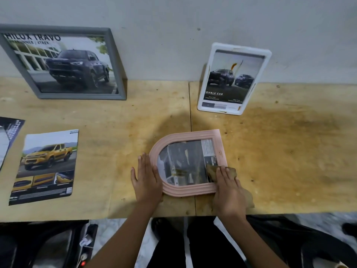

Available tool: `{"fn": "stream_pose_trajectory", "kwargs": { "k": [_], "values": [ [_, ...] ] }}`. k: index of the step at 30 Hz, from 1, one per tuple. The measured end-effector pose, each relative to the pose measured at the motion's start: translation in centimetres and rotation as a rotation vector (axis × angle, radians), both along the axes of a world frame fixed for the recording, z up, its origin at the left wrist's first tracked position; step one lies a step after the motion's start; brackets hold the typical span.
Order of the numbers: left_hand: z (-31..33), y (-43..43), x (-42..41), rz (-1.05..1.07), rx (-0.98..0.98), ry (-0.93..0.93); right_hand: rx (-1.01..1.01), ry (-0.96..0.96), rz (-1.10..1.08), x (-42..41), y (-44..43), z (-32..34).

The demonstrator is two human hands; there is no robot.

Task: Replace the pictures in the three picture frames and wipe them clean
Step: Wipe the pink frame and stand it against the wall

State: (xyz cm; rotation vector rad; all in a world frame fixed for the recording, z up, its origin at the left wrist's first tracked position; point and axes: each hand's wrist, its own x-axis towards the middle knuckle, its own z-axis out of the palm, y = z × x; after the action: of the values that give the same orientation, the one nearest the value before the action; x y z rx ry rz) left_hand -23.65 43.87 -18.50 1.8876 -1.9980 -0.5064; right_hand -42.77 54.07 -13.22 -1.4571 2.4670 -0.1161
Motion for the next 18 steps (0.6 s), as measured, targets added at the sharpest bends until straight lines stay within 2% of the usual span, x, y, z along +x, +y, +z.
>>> {"fn": "stream_pose_trajectory", "kwargs": {
  "k": [12, 18],
  "values": [
    [0.1, -0.1, -0.2, 0.026, -0.028, -0.029, 0.068, -0.054, 0.028, -1.4, -4.3, 0.8],
    [0.0, -0.1, -0.2, 0.028, -0.072, -0.030, -0.028, -0.073, 0.024, -1.8, -5.9, -0.2]
  ]
}}
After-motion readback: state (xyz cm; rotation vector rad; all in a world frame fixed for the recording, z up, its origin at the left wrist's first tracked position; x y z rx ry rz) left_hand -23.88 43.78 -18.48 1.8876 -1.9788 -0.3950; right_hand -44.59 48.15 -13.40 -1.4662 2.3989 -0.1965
